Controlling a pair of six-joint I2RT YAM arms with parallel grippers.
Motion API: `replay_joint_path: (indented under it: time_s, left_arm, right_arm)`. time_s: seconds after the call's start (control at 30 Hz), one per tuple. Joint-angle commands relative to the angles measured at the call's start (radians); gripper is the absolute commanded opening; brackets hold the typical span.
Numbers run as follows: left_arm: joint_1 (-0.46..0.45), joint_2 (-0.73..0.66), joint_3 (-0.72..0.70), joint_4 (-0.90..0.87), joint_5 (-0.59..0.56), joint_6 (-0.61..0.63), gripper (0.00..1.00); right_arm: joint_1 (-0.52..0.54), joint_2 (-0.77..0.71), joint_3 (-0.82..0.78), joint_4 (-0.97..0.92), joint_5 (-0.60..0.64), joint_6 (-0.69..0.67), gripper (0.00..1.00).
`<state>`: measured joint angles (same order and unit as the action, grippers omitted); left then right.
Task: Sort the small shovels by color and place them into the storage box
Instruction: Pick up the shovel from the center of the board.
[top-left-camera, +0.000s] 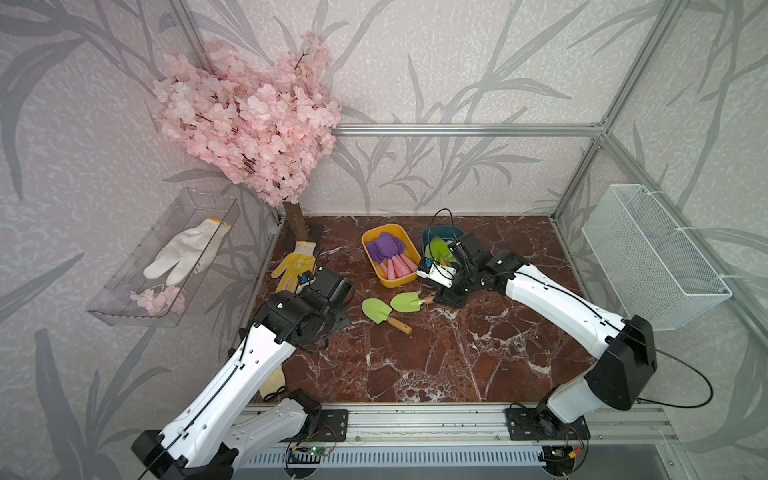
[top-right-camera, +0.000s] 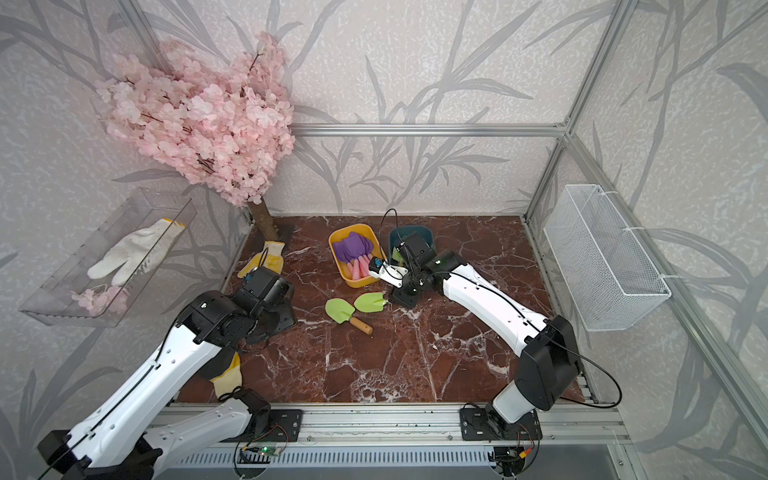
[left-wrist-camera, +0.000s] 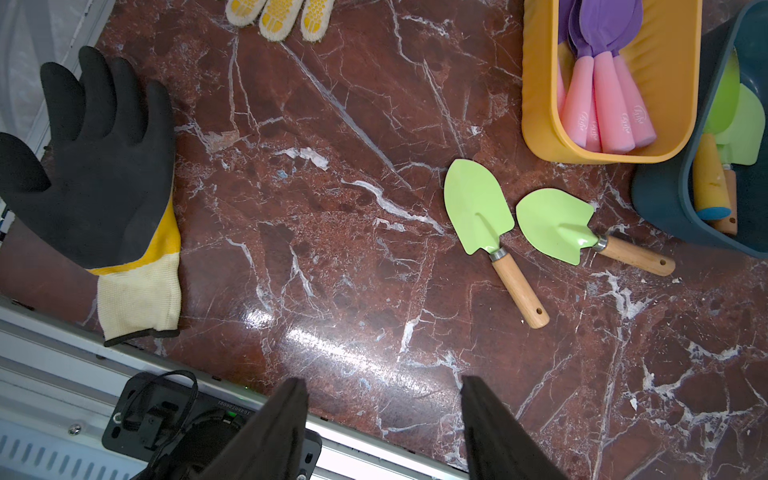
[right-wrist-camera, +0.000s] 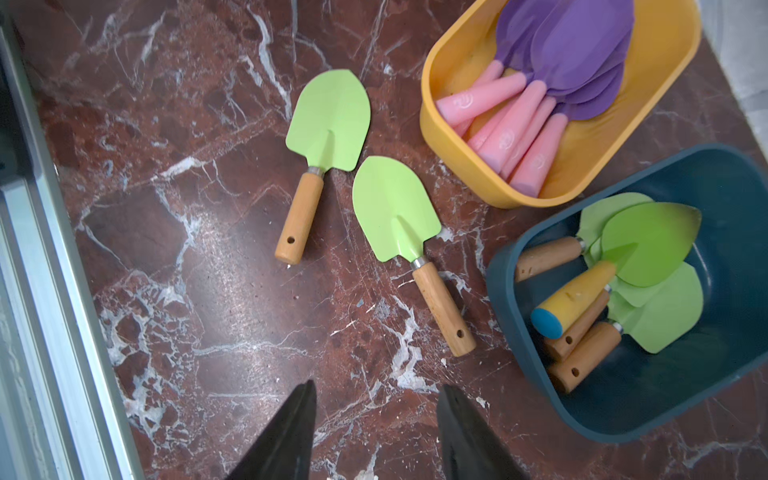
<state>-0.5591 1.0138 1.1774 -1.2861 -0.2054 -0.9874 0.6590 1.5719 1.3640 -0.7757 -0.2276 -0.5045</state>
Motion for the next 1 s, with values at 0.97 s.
replay_joint_path:
  time_s: [0.97]
  left_arm:
    - [-0.01, -0.027, -0.031, 0.007, -0.018, 0.001, 0.63]
  right_arm:
    - [0.068, 0.371, 0.063, 0.174, 0.341, -0.337, 0.63]
